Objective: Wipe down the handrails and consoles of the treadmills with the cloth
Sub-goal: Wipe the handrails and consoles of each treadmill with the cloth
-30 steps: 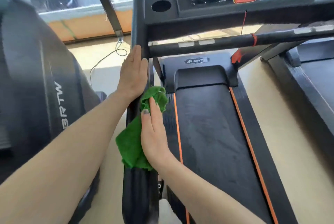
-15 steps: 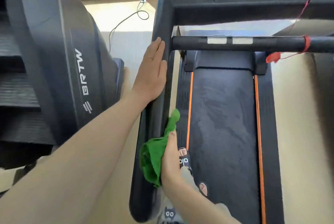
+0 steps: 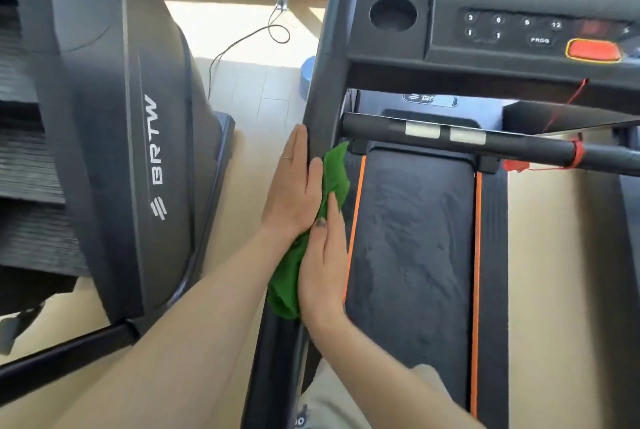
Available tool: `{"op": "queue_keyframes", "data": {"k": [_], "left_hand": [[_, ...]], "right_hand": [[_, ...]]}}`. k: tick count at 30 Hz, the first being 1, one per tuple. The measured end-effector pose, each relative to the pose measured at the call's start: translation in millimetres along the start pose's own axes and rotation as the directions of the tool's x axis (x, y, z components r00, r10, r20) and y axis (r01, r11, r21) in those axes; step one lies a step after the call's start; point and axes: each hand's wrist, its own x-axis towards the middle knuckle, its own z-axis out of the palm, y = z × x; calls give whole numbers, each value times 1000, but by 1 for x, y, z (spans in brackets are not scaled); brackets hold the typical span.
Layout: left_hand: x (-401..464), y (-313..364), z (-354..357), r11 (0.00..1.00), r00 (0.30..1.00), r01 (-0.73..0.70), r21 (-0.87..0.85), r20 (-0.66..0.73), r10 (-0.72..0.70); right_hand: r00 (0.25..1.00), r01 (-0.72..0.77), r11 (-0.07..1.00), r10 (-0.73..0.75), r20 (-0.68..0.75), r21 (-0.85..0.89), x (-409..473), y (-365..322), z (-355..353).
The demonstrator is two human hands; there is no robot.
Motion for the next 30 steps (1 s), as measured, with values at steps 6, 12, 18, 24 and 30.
{"op": "queue_keyframes", "data": {"k": [6,12,18,24,30], "left_hand": [[2,4,2,982,995,101,-161,-9,-103],[19,32,6,946,950,243,-213,-146,-277],[40,51,24,917,876,373,143,-380,-297],[38,61,27,871,852,426,246,-434,-294],[39,64,26,861,849,432,267,-443,-288]], "right_hand": [[982,186,970,-181,44,-156,12,9,-5],[748,619,531,-623,230,-578,161,-36,-30],[614,637,-48,-572,544,-769,217,-60,-54],[850,352,350,270,453,-868,267,-110,-49],[847,442,292,176,502,-848,265,-100,-49]]}}
